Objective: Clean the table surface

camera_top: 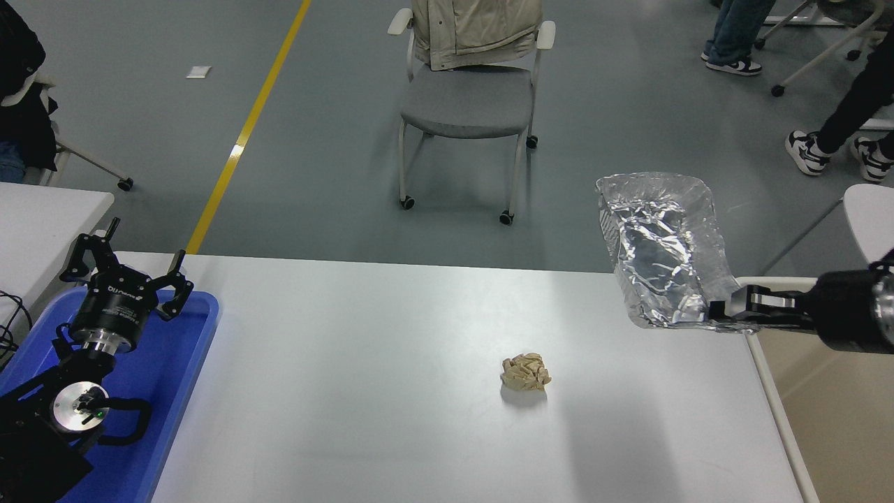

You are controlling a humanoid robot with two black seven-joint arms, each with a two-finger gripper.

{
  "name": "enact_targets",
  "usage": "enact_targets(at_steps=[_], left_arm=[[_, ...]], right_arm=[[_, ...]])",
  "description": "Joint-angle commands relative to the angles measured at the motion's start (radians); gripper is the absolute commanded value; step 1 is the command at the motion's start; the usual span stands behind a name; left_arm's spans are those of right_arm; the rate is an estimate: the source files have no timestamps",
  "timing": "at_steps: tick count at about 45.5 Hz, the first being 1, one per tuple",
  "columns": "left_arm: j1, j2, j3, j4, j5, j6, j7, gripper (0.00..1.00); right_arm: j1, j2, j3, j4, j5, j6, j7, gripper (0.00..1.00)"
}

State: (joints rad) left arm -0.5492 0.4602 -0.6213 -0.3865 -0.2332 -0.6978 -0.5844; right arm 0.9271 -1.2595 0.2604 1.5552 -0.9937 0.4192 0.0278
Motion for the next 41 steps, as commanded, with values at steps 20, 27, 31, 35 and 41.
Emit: enact_targets(at_steps=[20,27,31,35,41], left_arm=[[0.000,0.000,0.000,0.000,0.000,0.000,0.000,1.00],[0.000,0.000,0.000,0.000,0.002,0.000,0.000,1.00],[0.000,0.000,0.000,0.000,0.000,0.000,0.000,1.00],[0.000,0.000,0.000,0.000,0.000,0.000,0.000,1.00],[0.000,0.000,0.000,0.000,0.002,0.000,0.000,1.00]], right_arm=[[-0.076,-0.050,-0.027,-0.144,-0.042,-0.117,0.058,0.00],[-0.088,-0.052,-0.036,-0.144,-0.049,-0.132,0.058,0.00],[-0.088,-0.054,-0.036,-0.145,-0.049,-0.134,0.058,0.00],[-0.088,-0.054,-0.036,-0.152,-0.051,-0.134,0.058,0.00],[-0.090,-0.050,-0.038,-0.179,-0.049,-0.132,0.058,0.00]])
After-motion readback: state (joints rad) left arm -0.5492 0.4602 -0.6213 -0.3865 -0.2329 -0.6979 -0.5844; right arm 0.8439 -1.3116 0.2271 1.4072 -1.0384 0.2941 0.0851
